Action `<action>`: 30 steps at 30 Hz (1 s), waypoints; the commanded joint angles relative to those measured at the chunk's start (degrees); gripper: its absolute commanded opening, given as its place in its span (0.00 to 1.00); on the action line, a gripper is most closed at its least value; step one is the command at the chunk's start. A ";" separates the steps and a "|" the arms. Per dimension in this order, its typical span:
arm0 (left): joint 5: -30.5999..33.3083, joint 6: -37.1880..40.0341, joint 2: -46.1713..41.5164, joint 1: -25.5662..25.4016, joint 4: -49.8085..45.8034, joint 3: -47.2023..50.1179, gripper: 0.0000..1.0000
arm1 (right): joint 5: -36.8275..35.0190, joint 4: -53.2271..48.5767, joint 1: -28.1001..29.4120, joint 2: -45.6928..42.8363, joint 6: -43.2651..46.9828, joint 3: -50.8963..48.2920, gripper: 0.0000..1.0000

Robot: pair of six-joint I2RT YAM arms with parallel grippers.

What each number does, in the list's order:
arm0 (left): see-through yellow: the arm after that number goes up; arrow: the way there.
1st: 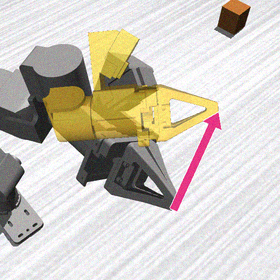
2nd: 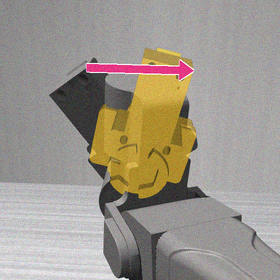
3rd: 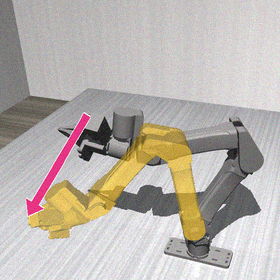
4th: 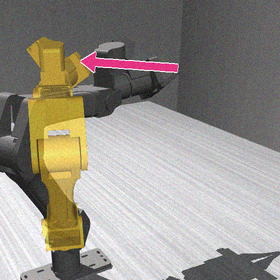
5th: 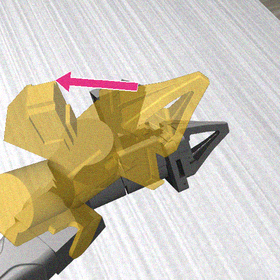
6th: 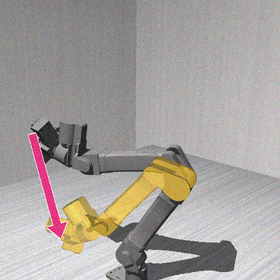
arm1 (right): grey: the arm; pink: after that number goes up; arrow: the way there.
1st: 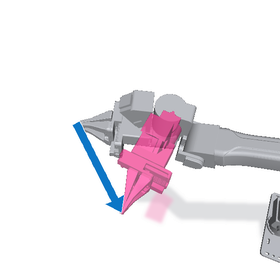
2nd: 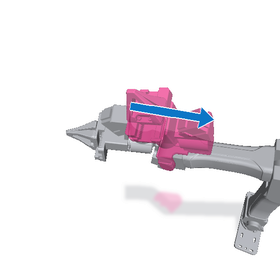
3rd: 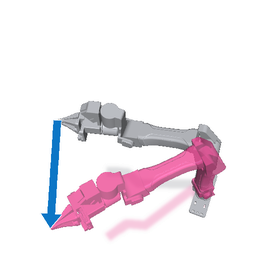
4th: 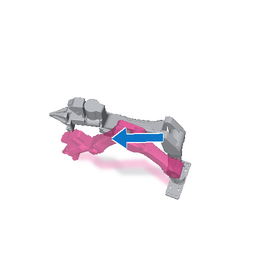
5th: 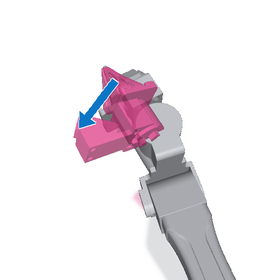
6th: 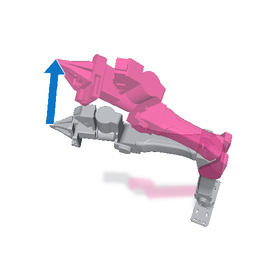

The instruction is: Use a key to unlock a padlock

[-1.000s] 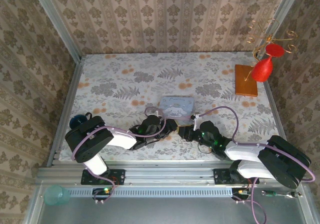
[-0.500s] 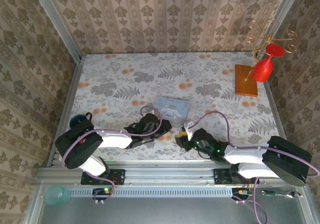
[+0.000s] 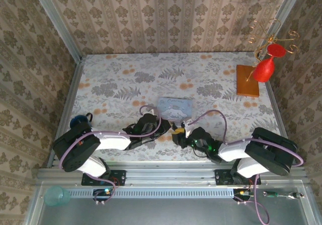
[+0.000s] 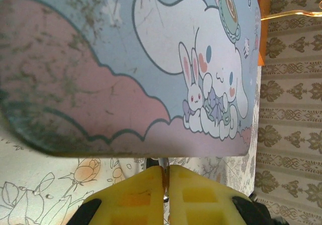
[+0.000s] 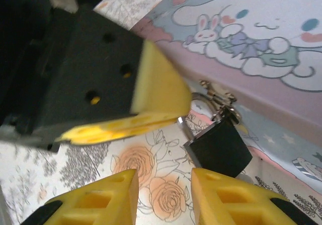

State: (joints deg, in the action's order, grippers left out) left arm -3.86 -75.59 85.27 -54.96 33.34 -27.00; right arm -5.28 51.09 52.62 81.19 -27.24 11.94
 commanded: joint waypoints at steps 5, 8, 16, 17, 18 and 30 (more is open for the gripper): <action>2.14 5.39 -4.76 1.26 -3.71 0.83 0.12 | 0.84 -5.45 -1.42 -4.52 -6.90 0.84 0.34; 3.01 8.86 -6.69 1.60 -7.45 0.43 0.13 | 0.87 -8.50 -2.19 -6.68 -6.90 -0.11 0.35; 1.86 11.64 -6.46 2.67 -10.35 -0.82 0.13 | 6.87 -9.59 -3.79 -3.95 -6.24 1.27 0.38; 1.65 12.28 -6.19 2.67 -10.78 -1.15 0.14 | 7.03 -8.61 -3.84 -2.90 -6.24 1.41 0.38; 1.73 12.99 -6.09 2.56 -11.70 -1.67 0.15 | 7.00 -7.43 -3.84 -2.01 -6.37 1.21 0.38; 5.07 22.50 -1.28 -0.78 -13.68 -3.68 0.40 | 6.59 -6.71 -3.91 0.45 -6.85 2.44 0.38</action>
State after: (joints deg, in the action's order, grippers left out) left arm 0.89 -56.25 81.49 -55.53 17.67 -30.41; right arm 0.54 43.46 48.90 80.79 -33.43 12.43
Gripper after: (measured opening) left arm 0.402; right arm 0.379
